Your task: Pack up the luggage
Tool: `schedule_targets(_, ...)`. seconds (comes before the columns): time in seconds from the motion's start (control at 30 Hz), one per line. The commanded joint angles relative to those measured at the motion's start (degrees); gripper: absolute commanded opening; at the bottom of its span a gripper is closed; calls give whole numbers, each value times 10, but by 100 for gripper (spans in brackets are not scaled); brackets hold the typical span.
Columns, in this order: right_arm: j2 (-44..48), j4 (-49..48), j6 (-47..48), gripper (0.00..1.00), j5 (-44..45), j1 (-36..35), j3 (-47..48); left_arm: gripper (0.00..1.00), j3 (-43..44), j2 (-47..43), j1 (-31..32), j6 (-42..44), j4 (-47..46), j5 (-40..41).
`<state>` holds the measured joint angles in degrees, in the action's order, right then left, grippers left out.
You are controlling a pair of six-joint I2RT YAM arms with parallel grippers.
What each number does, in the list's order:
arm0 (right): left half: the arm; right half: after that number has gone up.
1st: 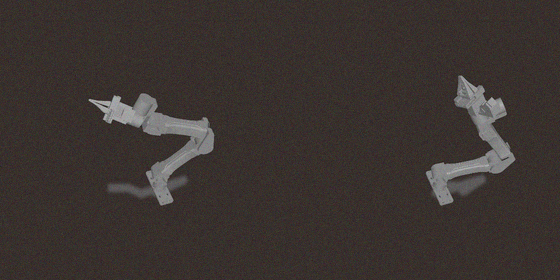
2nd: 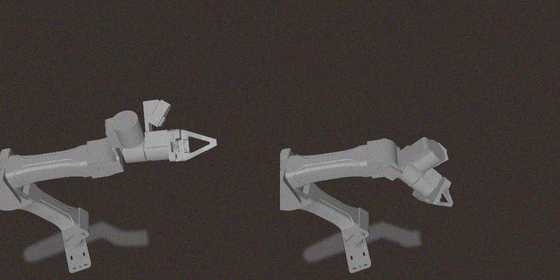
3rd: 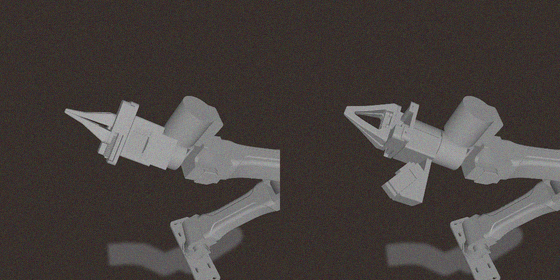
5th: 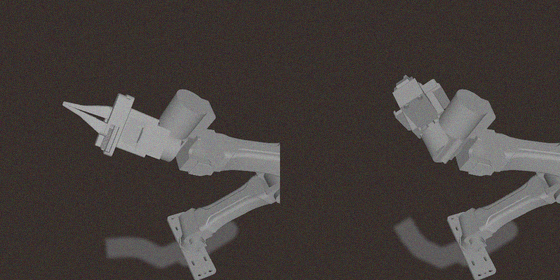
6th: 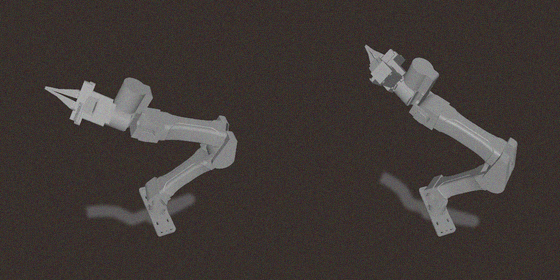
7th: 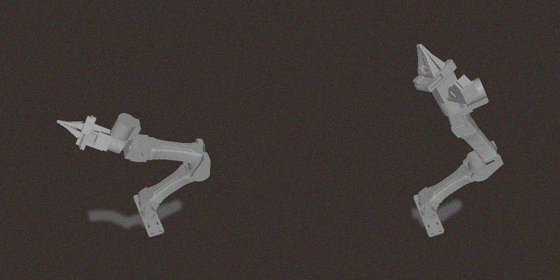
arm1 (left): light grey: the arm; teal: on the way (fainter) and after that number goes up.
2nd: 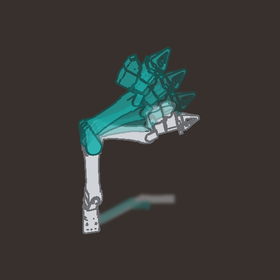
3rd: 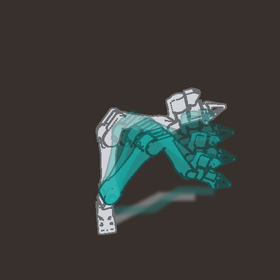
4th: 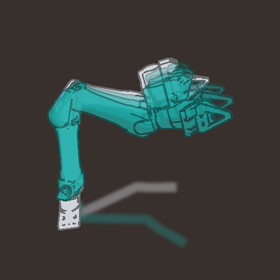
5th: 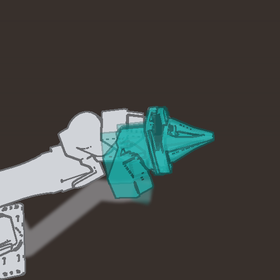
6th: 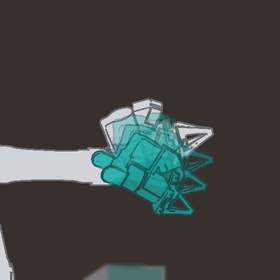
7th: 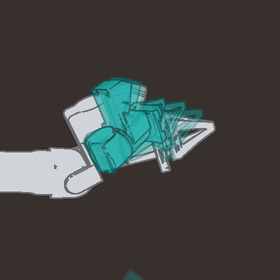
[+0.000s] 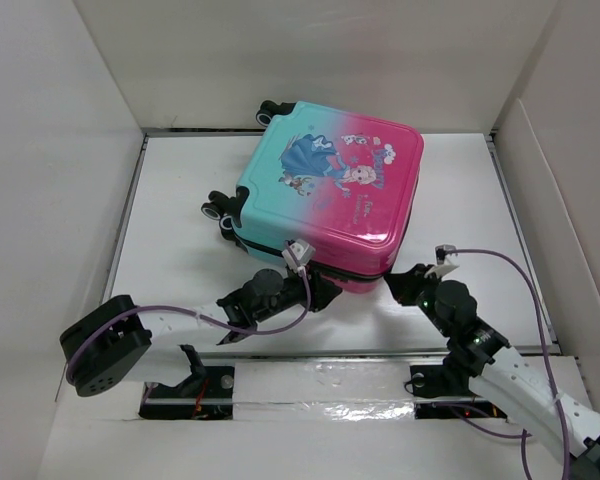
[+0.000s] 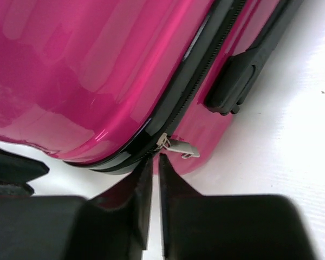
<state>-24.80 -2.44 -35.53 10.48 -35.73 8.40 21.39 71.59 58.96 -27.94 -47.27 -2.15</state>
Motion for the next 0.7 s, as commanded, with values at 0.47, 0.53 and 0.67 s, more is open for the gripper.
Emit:
schedule_targets(0.47,-81,-155,125,37,38,-4,20,28,39,33,-20,-9,-43,-37)
schedule_targets(0.53,-101,-236,171,40,-22,-4,0,27,37,34,-25,-9,-43,-39)
schedule_targets(0.67,-129,-258,215,40,-72,3,10,27,33,32,-31,-6,-38,-35)
